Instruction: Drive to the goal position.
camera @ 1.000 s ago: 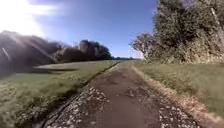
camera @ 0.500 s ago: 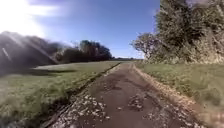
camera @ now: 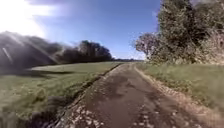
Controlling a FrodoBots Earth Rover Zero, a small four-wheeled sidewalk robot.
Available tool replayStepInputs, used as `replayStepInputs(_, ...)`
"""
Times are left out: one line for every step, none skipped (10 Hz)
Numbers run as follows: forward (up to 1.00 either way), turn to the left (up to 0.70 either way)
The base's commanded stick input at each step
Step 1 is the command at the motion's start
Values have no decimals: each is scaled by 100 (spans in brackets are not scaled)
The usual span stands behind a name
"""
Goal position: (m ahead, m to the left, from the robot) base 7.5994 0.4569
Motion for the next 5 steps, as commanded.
replayStepInputs(85,-4)
replayStepInputs(85,0)
replayStepInputs(85,0)
replayStepInputs(85,0)
replayStepInputs(85,0)
